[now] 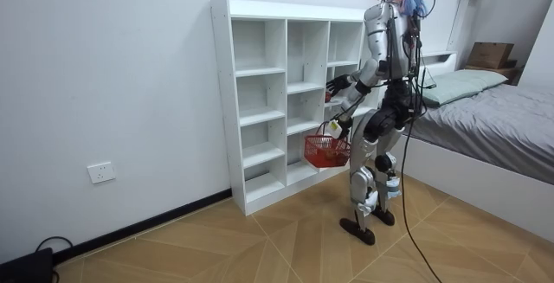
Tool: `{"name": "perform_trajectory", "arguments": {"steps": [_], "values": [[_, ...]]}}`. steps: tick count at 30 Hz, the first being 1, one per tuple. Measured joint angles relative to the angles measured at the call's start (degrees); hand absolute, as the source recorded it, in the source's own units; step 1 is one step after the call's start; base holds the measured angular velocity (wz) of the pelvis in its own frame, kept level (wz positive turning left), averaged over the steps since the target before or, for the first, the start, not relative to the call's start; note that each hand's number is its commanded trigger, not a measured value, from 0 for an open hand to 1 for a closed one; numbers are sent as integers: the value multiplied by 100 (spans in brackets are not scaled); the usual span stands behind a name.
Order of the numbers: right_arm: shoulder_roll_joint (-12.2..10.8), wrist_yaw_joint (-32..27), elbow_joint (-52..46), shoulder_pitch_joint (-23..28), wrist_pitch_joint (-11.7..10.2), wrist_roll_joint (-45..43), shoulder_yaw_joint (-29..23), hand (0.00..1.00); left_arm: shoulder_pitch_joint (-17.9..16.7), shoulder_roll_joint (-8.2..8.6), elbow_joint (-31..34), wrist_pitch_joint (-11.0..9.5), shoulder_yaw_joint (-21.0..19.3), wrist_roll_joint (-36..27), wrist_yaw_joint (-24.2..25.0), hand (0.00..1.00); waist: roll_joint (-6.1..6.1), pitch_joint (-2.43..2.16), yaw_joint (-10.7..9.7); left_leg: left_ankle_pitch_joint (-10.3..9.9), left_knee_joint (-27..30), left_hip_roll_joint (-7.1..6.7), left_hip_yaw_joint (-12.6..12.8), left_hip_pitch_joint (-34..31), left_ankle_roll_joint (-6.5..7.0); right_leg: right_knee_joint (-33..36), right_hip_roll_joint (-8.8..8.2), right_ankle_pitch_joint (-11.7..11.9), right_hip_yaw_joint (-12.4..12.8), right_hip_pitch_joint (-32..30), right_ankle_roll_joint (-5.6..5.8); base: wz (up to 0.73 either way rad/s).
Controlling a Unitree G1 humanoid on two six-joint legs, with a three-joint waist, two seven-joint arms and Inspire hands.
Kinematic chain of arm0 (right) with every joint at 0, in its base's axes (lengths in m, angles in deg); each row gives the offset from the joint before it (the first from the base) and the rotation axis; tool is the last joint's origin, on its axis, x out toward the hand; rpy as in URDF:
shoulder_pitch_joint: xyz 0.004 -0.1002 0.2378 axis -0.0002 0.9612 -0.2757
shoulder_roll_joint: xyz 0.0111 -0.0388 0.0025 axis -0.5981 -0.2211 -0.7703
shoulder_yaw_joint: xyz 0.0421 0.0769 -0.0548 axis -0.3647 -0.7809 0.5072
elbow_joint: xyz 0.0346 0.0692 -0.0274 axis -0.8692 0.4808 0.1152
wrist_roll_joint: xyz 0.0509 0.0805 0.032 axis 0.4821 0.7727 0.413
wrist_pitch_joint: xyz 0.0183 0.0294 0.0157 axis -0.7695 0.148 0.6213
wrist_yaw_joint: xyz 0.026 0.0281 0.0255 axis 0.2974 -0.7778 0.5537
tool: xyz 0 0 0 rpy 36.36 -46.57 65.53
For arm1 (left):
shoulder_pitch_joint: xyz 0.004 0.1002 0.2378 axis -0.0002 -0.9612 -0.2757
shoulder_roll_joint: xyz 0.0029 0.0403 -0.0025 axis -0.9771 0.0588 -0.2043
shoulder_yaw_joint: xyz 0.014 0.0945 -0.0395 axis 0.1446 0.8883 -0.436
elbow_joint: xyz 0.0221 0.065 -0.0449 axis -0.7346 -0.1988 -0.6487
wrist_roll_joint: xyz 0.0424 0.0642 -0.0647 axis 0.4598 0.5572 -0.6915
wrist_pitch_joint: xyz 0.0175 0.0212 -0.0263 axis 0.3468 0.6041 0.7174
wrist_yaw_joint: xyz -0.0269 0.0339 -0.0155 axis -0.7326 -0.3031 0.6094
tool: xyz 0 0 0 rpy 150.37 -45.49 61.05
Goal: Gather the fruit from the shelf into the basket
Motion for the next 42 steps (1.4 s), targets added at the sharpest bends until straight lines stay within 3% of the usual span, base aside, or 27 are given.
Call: {"name": "perform_trajectory", "arguments": {"steps": [11, 20, 24, 42], "values": [[-78, 0, 1, 0, 0, -94, 3, 0, 22, 43, -12, 0, 4, 0, 1, 100, 3, 3, -2, 0, -2, -1, -39, -95, 0, -29, 1, -8, -51, -54, 1, 1], [-238, 3, 0, 0, -29, -92, 136, 0, 94, 33, -75, 0, 178, 3, 2, 100, 101, 57, 43, 1, 1, -11, -123, -232, -2, -91, -14, -7, -169, -118, 0, 5], [-238, -99, 0, 0, -150, -93, 128, 0, 156, 38, -79, -1, 186, 3, 1, 100, 113, 57, 91, 1, 1, -13, -125, -297, -1, -79, -16, -6, -166, -193, 1, 0], [-197, -152, 41, 0, -146, -73, 106, 0, 203, 87, -134, 1, 221, 57, -1, 100, 205, 40, 160, 16, -5, -43, -196, -312, 3, 0, -67, -7, -313, -200, 1, 1]]}}
